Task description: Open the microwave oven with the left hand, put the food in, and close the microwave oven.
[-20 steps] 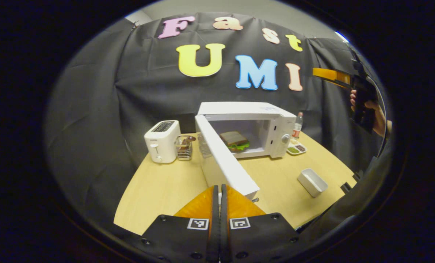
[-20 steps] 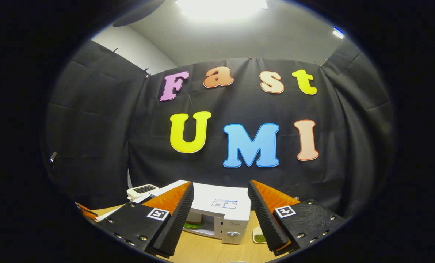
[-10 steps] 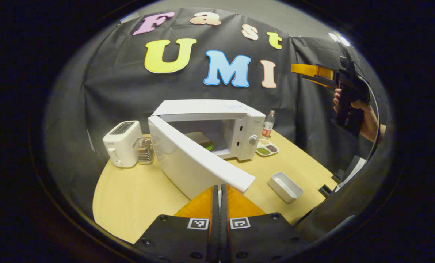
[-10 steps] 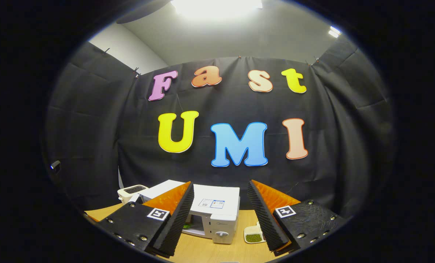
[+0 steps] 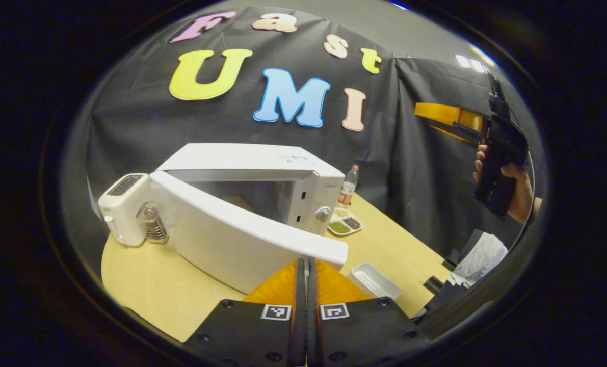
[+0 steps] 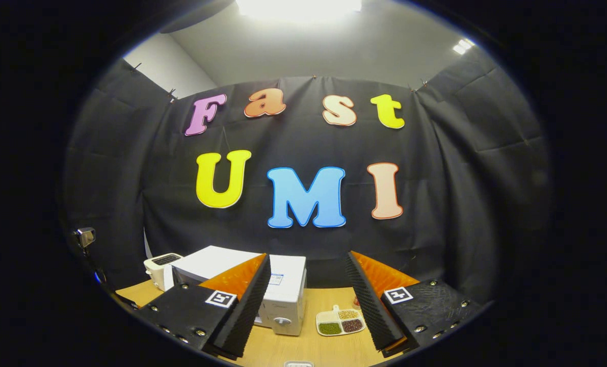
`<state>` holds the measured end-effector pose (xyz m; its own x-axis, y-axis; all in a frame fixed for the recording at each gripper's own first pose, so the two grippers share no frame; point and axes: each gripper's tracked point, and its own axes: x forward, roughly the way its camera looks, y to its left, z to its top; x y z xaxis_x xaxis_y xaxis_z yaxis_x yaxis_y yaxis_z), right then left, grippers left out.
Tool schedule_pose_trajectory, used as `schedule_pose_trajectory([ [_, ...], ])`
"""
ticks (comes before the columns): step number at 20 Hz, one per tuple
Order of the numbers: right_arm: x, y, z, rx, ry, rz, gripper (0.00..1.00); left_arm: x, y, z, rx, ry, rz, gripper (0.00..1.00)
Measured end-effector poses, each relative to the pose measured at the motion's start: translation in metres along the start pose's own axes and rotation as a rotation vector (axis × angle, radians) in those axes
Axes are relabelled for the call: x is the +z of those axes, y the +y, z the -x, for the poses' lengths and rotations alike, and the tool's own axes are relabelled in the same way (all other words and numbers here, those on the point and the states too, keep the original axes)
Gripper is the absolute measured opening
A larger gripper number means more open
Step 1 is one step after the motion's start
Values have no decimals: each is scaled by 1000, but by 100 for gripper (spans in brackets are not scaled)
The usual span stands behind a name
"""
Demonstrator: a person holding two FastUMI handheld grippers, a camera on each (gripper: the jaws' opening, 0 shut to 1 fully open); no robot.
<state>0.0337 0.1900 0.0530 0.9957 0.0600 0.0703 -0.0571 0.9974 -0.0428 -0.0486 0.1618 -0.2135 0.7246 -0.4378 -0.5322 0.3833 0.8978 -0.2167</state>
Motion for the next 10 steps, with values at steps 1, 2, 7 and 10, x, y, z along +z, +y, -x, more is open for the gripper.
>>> schedule_pose_trajectory([
  [1, -1, -4, 1, -8, 0, 3, 90, 5, -1, -7, -7, -11, -2, 7],
  [2, -1, -6, 1, -15, 0, 4, 89, 10, -1, -15, -12, -16, -2, 7],
  [7, 2, -25, 0, -53, -7, 12, 90, 22, -4, -52, -22, -34, 26, 7],
  [10, 5, -35, 0, -73, -21, 13, 90, 31, -6, -71, -27, -52, 23, 7],
])
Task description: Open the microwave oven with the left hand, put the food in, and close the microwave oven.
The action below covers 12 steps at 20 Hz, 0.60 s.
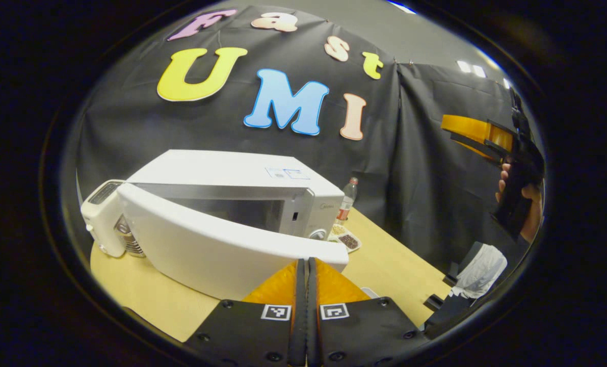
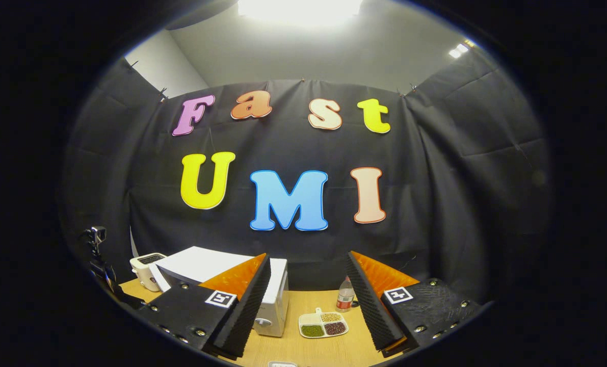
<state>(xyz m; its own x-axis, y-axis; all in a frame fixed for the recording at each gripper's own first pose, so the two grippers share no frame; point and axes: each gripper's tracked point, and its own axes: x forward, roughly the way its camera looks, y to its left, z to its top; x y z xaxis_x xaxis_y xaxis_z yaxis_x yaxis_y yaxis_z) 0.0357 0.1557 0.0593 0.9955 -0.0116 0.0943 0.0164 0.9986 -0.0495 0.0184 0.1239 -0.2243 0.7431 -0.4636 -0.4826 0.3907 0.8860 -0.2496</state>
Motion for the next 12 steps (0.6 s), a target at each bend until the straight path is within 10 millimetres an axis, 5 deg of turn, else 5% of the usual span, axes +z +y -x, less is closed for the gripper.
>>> schedule_pose_trajectory([
  [12, -10, -11, 8, -42, 11, 5, 90, 20, 17, -60, 54, -11, 16, 7],
])
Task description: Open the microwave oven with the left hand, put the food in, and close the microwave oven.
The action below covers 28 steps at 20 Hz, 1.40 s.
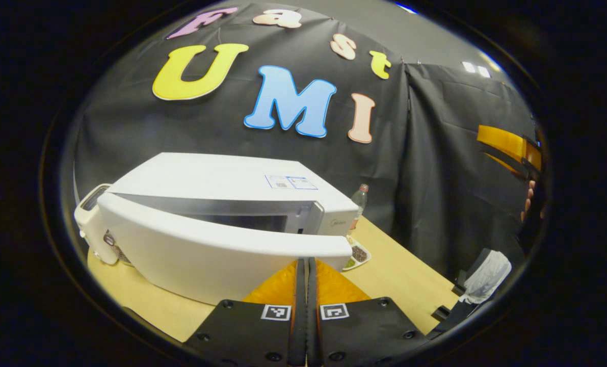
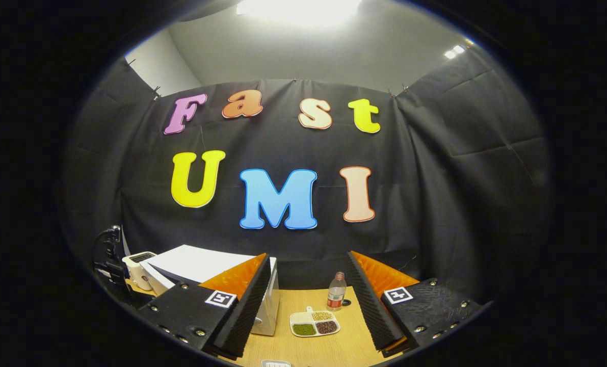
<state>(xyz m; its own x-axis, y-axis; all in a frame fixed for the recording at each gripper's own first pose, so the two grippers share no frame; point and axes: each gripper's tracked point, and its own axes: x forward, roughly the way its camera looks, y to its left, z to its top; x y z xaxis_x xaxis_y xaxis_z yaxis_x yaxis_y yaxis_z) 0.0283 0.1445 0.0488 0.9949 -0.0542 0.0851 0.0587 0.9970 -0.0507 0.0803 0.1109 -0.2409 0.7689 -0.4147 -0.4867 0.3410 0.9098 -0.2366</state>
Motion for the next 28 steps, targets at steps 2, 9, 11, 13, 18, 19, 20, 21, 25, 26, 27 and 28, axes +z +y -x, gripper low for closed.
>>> schedule_pose_trajectory([
  [2, -2, -2, -1, -11, 2, 7, 90, 2, 5, -9, 47, 15, -12, 7],
  [9, -13, -6, -1, -29, 32, 12, 90, 18, -8, -48, 35, 16, 6, 7],
  [11, -15, -9, -2, -39, 37, 13, 89, 19, -8, -58, 29, 27, 44, 7],
  [13, -15, -11, -2, -45, 40, 9, 90, 24, -4, -66, 28, 33, 81, 7],
  [18, -21, -10, -5, -49, 55, -4, 90, 24, -4, -66, 19, 51, 74, 4],
  [19, -23, -9, -5, -46, 59, -7, 89, 24, -4, -66, 21, 50, 78, 4],
  [20, -23, -8, -6, -42, 62, -11, 89, 24, -4, -67, 21, 51, 84, 6],
  [21, -24, -5, -6, -34, 67, -16, 90, 23, -5, -67, 17, 52, 86, 7],
  [25, -25, 2, -6, -11, 73, -17, 90, 24, -3, -69, 6, 58, 81, 4],
  [26, -25, 2, -5, -6, 74, -15, 90, 25, -3, -72, 6, 56, 73, 6],
  [27, -25, 4, -5, -2, 76, -15, 90, 28, 1, -73, 20, 49, 63, 4],
  [28, -24, 4, -4, 3, 77, -14, 89, 30, 1, -82, 3, 59, 72, 7],
])
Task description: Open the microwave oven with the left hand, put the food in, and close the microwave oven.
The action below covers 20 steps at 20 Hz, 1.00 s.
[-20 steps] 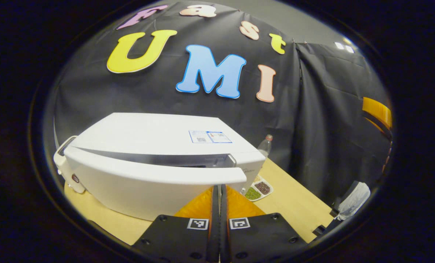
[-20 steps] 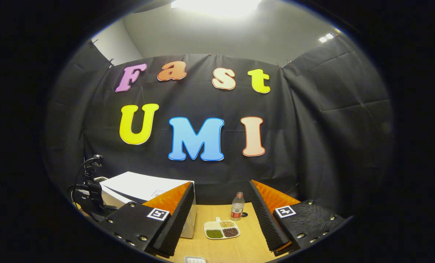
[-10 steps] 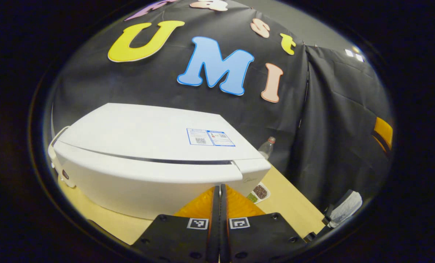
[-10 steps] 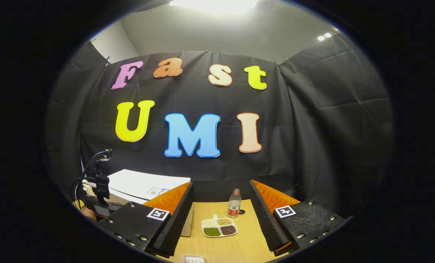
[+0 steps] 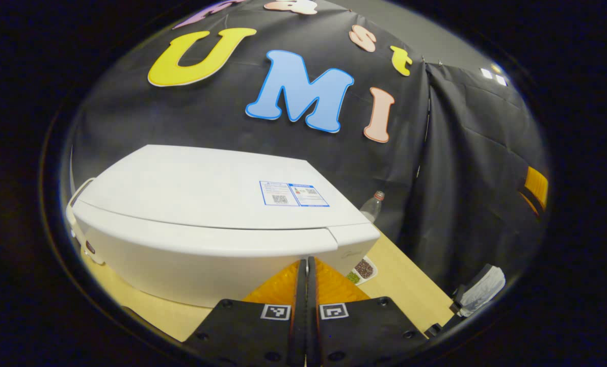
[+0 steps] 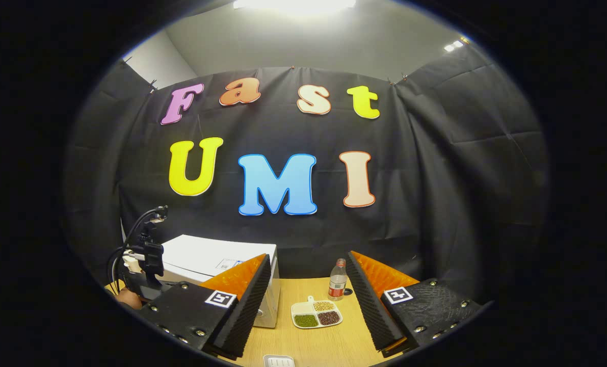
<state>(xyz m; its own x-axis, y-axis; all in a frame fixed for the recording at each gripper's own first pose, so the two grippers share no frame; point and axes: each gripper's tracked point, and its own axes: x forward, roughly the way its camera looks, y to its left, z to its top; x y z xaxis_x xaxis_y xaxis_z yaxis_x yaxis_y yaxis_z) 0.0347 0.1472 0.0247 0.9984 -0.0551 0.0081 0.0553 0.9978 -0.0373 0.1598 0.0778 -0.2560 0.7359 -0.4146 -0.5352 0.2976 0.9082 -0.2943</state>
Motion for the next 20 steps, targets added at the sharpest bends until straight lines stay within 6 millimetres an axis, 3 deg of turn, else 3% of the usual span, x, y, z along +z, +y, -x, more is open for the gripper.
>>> schedule_pose_trajectory([
  [1, 0, -1, 1, 2, 1, 3, 90, -8, -1, 1, 4, 34, 8, 9],
  [6, 0, -1, -1, 4, 1, -8, 89, -1, 1, 7, 35, 13, -48, 7],
  [9, 17, 0, -9, 27, -25, -10, 89, 44, 7, 44, 123, -131, -125, 7],
  [11, 32, 1, -17, 37, -38, -16, 89, 86, 5, 95, 174, -243, -209, 8],
  [12, 41, 0, -21, 35, -44, -28, 89, 112, 1, 124, 193, -303, -247, 24],
  [14, 58, 1, -25, 36, -65, -52, 89, 152, -9, 181, 252, -418, -287, 100],
  [15, 63, 1, -27, 37, -73, -54, 89, 167, -11, 210, 287, -481, -297, 94],
  [17, 67, 1, -28, 32, -83, -53, 89, 184, -20, 256, 314, -568, -297, 97],
  [19, 65, 4, -27, 34, -78, -50, 89, 187, -20, 275, 338, -587, -292, 99],
  [20, 64, 5, -27, 36, -75, -45, 89, 191, -19, 282, 345, -597, -291, 93],
])
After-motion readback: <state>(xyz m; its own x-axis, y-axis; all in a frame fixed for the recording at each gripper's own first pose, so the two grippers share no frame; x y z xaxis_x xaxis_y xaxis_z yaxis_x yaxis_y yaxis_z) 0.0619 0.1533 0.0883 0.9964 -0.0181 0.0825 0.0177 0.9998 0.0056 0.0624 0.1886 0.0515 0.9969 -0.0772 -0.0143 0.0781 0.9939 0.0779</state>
